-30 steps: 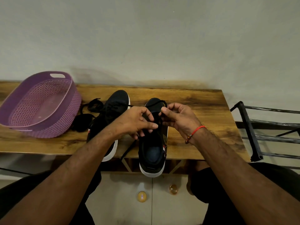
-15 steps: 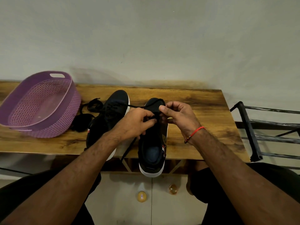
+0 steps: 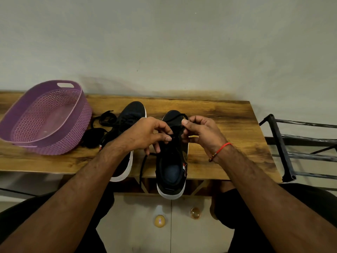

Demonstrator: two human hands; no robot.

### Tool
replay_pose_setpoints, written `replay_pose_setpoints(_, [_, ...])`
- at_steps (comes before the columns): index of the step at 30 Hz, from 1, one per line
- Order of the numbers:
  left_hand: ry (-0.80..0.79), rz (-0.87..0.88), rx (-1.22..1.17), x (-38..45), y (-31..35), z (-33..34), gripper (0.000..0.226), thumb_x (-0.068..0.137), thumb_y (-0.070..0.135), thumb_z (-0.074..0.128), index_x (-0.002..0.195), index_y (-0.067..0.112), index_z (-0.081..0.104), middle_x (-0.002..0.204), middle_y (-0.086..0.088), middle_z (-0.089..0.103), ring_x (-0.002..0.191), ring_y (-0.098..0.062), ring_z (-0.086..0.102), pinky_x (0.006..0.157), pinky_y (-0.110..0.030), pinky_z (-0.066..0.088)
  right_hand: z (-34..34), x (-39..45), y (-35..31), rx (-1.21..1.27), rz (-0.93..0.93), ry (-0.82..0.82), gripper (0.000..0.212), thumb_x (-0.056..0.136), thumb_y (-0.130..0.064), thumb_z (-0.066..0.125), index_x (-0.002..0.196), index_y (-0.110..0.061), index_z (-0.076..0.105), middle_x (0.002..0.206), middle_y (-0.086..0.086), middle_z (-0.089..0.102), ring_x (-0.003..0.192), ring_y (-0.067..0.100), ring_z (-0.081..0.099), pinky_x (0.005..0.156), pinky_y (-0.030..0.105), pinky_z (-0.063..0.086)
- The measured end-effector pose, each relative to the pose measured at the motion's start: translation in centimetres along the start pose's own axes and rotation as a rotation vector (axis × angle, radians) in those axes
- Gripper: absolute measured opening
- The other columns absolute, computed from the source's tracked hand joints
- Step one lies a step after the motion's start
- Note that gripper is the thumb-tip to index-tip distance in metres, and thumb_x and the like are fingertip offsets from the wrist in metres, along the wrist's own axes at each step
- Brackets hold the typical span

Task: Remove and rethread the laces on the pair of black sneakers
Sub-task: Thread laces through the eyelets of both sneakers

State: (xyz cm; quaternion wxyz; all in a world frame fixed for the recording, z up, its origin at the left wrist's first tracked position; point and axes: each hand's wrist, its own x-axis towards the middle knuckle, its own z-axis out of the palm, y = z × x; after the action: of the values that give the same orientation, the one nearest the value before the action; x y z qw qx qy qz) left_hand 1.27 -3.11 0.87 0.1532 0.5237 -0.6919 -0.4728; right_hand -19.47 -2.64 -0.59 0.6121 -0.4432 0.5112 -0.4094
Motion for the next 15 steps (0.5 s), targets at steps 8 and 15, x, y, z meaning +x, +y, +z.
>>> replay_pose_setpoints(8, [0.156,0.091,0.419,-0.1,0.5,-1.3,0.011,0.096,0.032,0.066,0.107,0.031,0.066,0.102,0.017,0.062,0.061,0.002,0.068,0.047,-0.014,0.048,-0.5,0.0,-0.6,0.071,0.029,-0.024,0.009,0.094,-0.009,0.061,0.085,-0.01,0.06,0.063,0.003,0.053,0.066,0.02,0.061,0.075,0.044,0.055])
replay_pose_setpoints(15, [0.224,0.108,0.495,0.0,0.1,-1.1,0.009,0.095,0.03,0.066,0.097,0.032,0.058,0.097,0.012,0.064,0.061,-0.004,0.067,0.06,-0.023,0.055,-0.8,-0.2,-0.7,0.01,0.129,-0.063,0.021,0.1,-0.018,0.053,0.081,-0.013,0.057,0.06,0.002,0.05,0.064,0.022,0.058,0.078,0.044,0.056])
